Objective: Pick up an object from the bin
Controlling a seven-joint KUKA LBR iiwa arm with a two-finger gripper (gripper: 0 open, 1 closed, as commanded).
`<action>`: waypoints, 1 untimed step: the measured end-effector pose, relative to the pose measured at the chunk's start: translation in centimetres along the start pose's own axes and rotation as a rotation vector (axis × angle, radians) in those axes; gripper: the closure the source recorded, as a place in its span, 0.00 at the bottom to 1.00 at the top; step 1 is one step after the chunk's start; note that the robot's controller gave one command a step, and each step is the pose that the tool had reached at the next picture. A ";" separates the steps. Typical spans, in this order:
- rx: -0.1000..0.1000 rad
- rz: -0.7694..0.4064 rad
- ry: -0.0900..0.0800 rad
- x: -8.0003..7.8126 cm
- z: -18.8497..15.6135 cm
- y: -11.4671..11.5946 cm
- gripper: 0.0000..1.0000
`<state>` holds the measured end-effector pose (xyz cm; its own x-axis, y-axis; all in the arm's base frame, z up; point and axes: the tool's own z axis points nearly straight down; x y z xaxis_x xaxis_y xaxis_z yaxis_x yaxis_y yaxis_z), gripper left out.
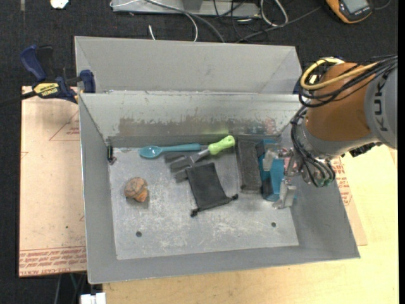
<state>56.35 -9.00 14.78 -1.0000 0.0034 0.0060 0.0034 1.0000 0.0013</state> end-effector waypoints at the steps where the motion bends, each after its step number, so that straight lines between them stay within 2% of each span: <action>1: 0.001 -0.002 -0.007 -0.2 -0.5 0.0 0.00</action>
Offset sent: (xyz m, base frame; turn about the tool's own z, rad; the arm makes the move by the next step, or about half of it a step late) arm -0.0209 0.0703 -0.0394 -0.0486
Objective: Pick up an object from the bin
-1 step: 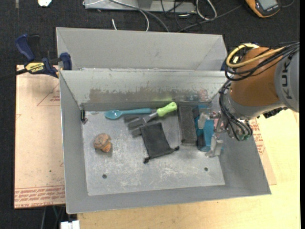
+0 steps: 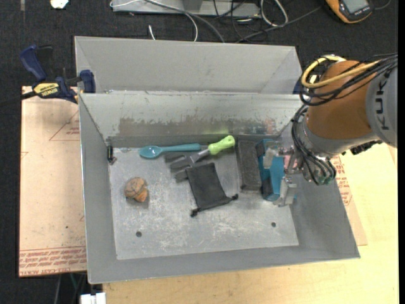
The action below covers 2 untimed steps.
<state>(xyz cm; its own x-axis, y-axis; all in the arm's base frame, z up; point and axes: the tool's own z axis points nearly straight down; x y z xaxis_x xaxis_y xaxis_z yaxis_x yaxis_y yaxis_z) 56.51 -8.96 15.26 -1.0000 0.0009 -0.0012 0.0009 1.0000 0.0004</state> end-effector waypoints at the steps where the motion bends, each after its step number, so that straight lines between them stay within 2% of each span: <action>1: -0.001 -0.046 0.002 2.3 4.6 7.2 0.00; 2: -0.002 0.026 -0.001 2.1 4.6 8.0 0.00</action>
Offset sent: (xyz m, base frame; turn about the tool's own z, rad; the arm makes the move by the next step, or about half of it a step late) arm -0.0157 0.0419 -0.0356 0.1783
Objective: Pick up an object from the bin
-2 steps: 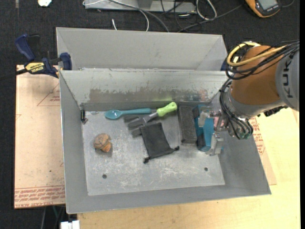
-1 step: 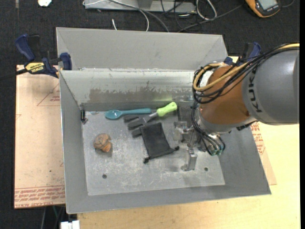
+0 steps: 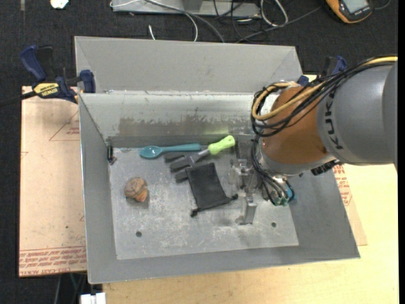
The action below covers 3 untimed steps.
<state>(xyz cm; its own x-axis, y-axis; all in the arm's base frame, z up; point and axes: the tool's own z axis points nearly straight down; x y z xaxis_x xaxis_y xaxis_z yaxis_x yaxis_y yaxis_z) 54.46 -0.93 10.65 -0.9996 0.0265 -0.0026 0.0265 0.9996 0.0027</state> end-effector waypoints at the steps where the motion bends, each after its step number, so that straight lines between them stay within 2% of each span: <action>1: 0.000 0.143 0.002 -1.3 1.7 3.4 0.00; 2: -0.001 0.242 -0.002 -1.8 3.2 4.2 0.00; 3: 0.000 0.240 -0.001 -1.5 3.5 3.5 0.00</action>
Offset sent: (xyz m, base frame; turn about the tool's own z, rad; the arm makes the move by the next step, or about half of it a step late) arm 0.0210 0.0322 -0.0365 0.2654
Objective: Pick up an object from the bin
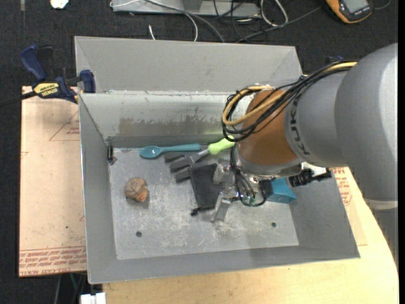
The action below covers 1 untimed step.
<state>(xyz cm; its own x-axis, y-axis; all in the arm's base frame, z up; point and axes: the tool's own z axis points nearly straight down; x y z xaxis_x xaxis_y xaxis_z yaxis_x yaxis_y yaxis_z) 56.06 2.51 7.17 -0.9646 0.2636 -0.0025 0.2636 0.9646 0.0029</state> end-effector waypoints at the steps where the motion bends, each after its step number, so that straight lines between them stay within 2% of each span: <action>1: -0.001 0.097 0.001 1.8 0.1 0.3 1.00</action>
Offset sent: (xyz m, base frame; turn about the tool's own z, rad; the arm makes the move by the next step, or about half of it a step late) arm 0.0000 0.0000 0.0000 0.0000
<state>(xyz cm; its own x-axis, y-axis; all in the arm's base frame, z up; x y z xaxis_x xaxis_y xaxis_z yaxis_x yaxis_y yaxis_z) 54.36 3.24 7.06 -0.9347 0.3555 -0.0009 0.3555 0.9347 0.0039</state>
